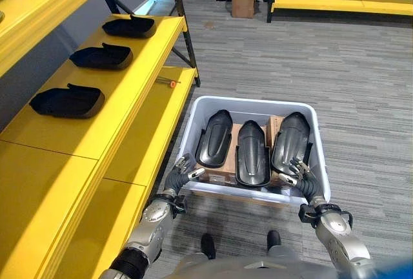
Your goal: Move parts from the plastic box to the shelf.
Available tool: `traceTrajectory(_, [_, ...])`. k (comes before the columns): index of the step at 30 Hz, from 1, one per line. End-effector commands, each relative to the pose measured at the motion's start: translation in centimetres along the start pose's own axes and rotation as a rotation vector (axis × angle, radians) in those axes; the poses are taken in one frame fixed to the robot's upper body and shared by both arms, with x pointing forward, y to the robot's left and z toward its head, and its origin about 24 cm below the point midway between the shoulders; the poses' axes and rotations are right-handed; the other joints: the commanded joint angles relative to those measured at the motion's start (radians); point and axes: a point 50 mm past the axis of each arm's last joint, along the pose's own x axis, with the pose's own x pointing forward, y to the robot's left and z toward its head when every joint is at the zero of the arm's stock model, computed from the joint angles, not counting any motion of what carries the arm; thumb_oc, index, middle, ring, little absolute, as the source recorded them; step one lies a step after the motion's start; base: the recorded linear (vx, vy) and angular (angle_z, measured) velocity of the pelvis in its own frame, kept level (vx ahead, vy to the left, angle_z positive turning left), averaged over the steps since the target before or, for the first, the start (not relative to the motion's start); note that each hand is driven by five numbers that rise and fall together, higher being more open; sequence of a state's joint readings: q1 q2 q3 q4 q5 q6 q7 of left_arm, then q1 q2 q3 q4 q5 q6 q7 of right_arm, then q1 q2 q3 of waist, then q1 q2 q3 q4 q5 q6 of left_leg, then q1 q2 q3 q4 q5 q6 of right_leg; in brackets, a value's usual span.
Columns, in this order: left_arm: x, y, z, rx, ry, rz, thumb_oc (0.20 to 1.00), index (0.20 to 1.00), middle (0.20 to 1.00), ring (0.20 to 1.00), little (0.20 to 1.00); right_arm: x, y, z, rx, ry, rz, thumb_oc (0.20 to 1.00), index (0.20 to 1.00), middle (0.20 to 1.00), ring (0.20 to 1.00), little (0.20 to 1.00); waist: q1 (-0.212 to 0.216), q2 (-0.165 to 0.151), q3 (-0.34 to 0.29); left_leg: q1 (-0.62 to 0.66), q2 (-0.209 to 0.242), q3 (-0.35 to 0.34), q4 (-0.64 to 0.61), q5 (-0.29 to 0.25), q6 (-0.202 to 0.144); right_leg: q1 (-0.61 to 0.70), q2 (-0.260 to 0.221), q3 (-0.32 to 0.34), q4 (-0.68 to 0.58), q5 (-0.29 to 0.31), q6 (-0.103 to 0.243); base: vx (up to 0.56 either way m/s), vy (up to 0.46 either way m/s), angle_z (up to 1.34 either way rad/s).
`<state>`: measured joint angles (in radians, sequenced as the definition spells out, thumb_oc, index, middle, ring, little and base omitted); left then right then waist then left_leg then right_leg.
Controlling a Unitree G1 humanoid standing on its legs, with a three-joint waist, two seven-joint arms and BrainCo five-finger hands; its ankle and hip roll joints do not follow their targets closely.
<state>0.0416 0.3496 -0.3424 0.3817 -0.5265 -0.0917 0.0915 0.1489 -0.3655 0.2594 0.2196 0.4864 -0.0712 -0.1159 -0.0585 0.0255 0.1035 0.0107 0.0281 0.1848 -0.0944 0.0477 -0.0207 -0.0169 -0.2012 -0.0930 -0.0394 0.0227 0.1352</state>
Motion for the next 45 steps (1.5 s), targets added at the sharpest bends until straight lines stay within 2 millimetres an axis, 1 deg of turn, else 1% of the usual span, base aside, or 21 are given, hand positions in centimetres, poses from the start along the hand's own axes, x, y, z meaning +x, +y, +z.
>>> traceTrajectory(1, [0.5,-0.8,3.1,-0.007,-0.152,-0.026,1.0,1.0,1.0,1.0,1.0,1.0,0.1,4.7,-0.011,-0.218,0.009,1.0,1.0,1.0,1.0,1.0,0.003,-0.024,-0.007,-0.057,0.083,0.027,0.038,0.007,-0.042,0.005,-0.018,0.036,0.042,-0.025,0.021,0.0,0.0,0.0])
traceTrajectory(3, [0.7,-0.9,4.2,-0.017,-0.198,-0.032,1.0,1.0,1.0,1.0,1.0,1.2,-0.1,6.4,-0.016,-0.29,0.0,1.0,1.0,1.0,1.0,1.0,0.003,-0.028,0.009,-0.082,0.081,0.032,0.045,0.009,-0.042,-0.017,-0.021,0.038,0.039,-0.02,0.021,-0.05,0.003,-0.01])
traceTrajectory(4, [0.8,-0.9,4.3,-0.017,-0.199,-0.032,1.0,1.0,1.0,1.0,1.0,1.2,-0.1,6.4,-0.016,-0.291,0.0,1.0,1.0,1.0,1.0,1.0,0.003,-0.028,0.009,-0.084,0.082,0.032,0.047,0.008,-0.042,-0.019,-0.021,0.038,0.04,-0.02,0.021,-0.07,-0.009,-0.08])
traceTrajectory(5, [0.9,-1.1,4.8,-0.021,-0.218,-0.036,1.0,1.0,1.0,1.0,1.0,1.4,-0.1,7.2,-0.017,-0.323,-0.006,1.0,1.0,1.0,1.0,1.0,0.002,-0.03,0.021,-0.099,0.082,0.031,0.052,0.01,-0.042,-0.033,-0.02,0.041,0.04,-0.017,0.019,-0.15,-0.033,-0.16])
traceTrajectory(6, [1.3,-1.5,6.6,-0.017,-0.288,-0.052,1.0,1.0,1.0,1.0,1.0,1.9,-0.2,9.1,-0.044,-0.4,-0.023,1.0,1.0,1.0,1.0,1.0,0.003,-0.031,0.051,-0.147,0.086,0.03,0.072,0.015,-0.048,-0.076,-0.018,0.039,0.045,-0.008,0.017,-0.19,-0.048,-0.23])
traceTrajectory(7, [1.5,-1.7,7.3,-0.011,-0.315,-0.053,1.0,1.0,1.0,1.0,1.0,2.0,-0.1,10.2,-0.049,-0.443,-0.027,1.0,1.0,1.0,1.0,1.0,0.003,-0.032,0.065,-0.167,0.088,0.028,0.079,0.019,-0.051,-0.091,-0.016,0.04,0.045,-0.004,0.016,-0.24,-0.065,-0.19])
traceTrajectory(8, [1.8,-2.2,8.8,-0.008,-0.37,-0.064,1.0,1.0,1.0,1.0,1.0,2.3,0.2,12.3,-0.067,-0.527,-0.035,1.0,1.0,1.0,1.0,1.0,0.001,-0.03,0.088,-0.21,0.09,0.031,0.094,0.025,-0.054,-0.138,-0.01,0.042,0.051,0.008,0.016,-0.17,-0.045,-0.13])
traceTrajectory(14, [2.3,-3.9,13.9,-0.048,-0.561,-0.087,1.0,1.0,1.0,1.0,1.0,3.2,2.5,18.2,-0.094,-0.741,-0.027,1.0,1.0,1.0,1.0,1.0,0.006,-0.023,0.139,-0.29,0.097,0.04,0.081,0.058,-0.063,-0.246,0.004,0.059,0.057,0.039,0.02,-0.08,-0.021,-0.08])
traceTrajectory(17, [2.3,-4.5,16.1,-0.065,-0.643,-0.091,1.0,1.0,1.0,1.0,1.0,3.4,3.5,20.3,-0.111,-0.815,-0.034,1.0,1.0,1.0,1.0,1.0,0.009,-0.019,0.161,-0.309,0.1,0.05,0.079,0.065,-0.067,-0.273,0.006,0.07,0.058,0.048,0.021,-0.02,-0.002,-0.06])
traceTrajectory(21, [2.0,-5.1,18.0,-0.095,-0.719,-0.104,1.0,1.0,1.0,1.0,1.0,3.7,4.4,21.7,-0.124,-0.857,-0.032,1.0,1.0,1.0,1.0,1.0,0.013,-0.011,0.184,-0.329,0.099,0.058,0.085,0.064,-0.069,-0.303,0.004,0.084,0.063,0.057,0.023,-0.02,0.011,-0.13])
traceTrajectory(24, [1.7,-5.3,18.9,-0.126,-0.755,-0.116,1.0,1.0,1.0,1.0,1.0,4.0,4.9,22.4,-0.128,-0.867,-0.027,1.0,1.0,1.0,1.0,1.0,0.018,0.0,0.196,-0.346,0.094,0.062,0.094,0.061,-0.069,-0.328,0.003,0.094,0.075,0.06,0.022,-0.03,0.013,-0.08])
traceTrajectory(26, [1.7,-5.5,19.0,-0.137,-0.758,-0.124,1.0,1.0,1.0,1.0,1.0,4.3,5.0,22.8,-0.138,-0.869,-0.032,1.0,1.0,1.0,1.0,1.0,0.02,0.007,0.202,-0.354,0.092,0.06,0.1,0.059,-0.068,-0.338,0.0,0.098,0.08,0.06,0.022,-0.01,0.003,-0.11])
traceTrajectory(27, [1.6,-5.8,19.4,-0.134,-0.77,-0.146,1.0,1.0,1.0,1.0,1.0,4.8,5.3,23.5,-0.166,-0.864,-0.033,1.0,1.0,1.0,1.0,1.0,0.027,0.017,0.213,-0.367,0.087,0.06,0.107,0.058,-0.067,-0.354,-0.003,0.1,0.09,0.061,0.021,-0.02,0.007,-0.06])
traceTrajectory(29, [1.5,-5.9,19.5,-0.135,-0.773,-0.156,1.0,1.0,1.0,1.0,1.0,5.2,5.4,24.1,-0.176,-0.866,-0.034,1.0,1.0,1.0,1.0,1.0,0.03,0.024,0.222,-0.377,0.083,0.058,0.113,0.057,-0.066,-0.366,-0.004,0.103,0.099,0.061,0.021,-0.02,0.001,0.01])
traceTrajectory(30, [1.5,-6.0,19.3,-0.136,-0.767,-0.162,1.0,1.0,1.0,1.0,1.0,5.7,5.1,24.9,-0.266,-0.87,-0.09,1.0,1.0,1.0,1.0,1.0,0.038,0.034,0.232,-0.387,0.08,0.055,0.122,0.053,-0.063,-0.38,-0.005,0.106,0.113,0.056,0.019,-0.03,-0.013,0.05])
traceTrajectory(31, [1.5,-6.0,19.3,-0.136,-0.767,-0.162,1.0,1.0,1.0,1.0,1.0,5.7,5.1,25.0,-0.266,-0.87,-0.09,1.0,1.0,1.0,1.0,1.0,0.038,0.034,0.232,-0.388,0.08,0.056,0.123,0.053,-0.063,-0.381,-0.004,0.106,0.114,0.056,0.019,-0.04,-0.017,0.01])
traceTrajectory(34, [1.4,-6.5,19.6,-0.122,-0.767,-0.196,1.0,1.0,1.0,1.0,1.0,6.9,4.3,26.6,-0.327,-0.845,-0.147,1.0,1.0,1.0,1.0,1.0,0.05,0.053,0.252,-0.418,0.078,0.053,0.137,0.054,-0.063,-0.419,-0.003,0.109,0.142,0.052,0.017,-0.05,-0.004,0.0])
traceTrajectory(36, [1.4,-6.6,19.6,-0.121,-0.769,-0.2,1.0,1.0,1.0,1.0,1.0,7.2,4.2,26.8,-0.328,-0.835,-0.159,1.0,1.0,1.0,1.0,1.0,0.052,0.055,0.254,-0.423,0.078,0.055,0.139,0.055,-0.063,-0.424,-0.003,0.109,0.145,0.053,0.017,-0.02,0.0,0.01])
traceTrajectory(37, [1.4,-7.0,19.8,-0.116,-0.773,-0.217,1.0,1.0,1.0,1.0,1.0,7.7,4.0,27.4,-0.333,-0.82,-0.179,1.0,1.0,1.0,1.0,1.0,0.055,0.058,0.261,-0.429,0.079,0.058,0.141,0.056,-0.062,-0.437,0.0,0.115,0.15,0.054,0.017,-0.04,0.001,0.01])
traceTrajectory(41, [1.5,-7.3,19.7,-0.114,-0.762,-0.235,1.0,1.0,1.0,1.0,1.0,8.7,3.0,28.0,-0.296,-0.768,-0.236,1.0,1.0,1.0,1.0,1.0,0.064,0.068,0.272,-0.44,0.078,0.057,0.144,0.059,-0.06,-0.454,0.001,0.119,0.161,0.054,0.016,-0.03,0.003,-0.03])
traceTrajectory(45, [1.5,-7.7,19.7,-0.114,-0.759,-0.25,1.0,1.0,1.0,1.0,1.0,9.5,3.5,28.1,-0.311,-0.724,-0.222,1.0,1.0,1.0,1.0,1.0,0.071,0.078,0.283,-0.448,0.075,0.058,0.141,0.064,-0.059,-0.472,0.003,0.122,0.168,0.054,0.014,-0.01,0.0,-0.01])
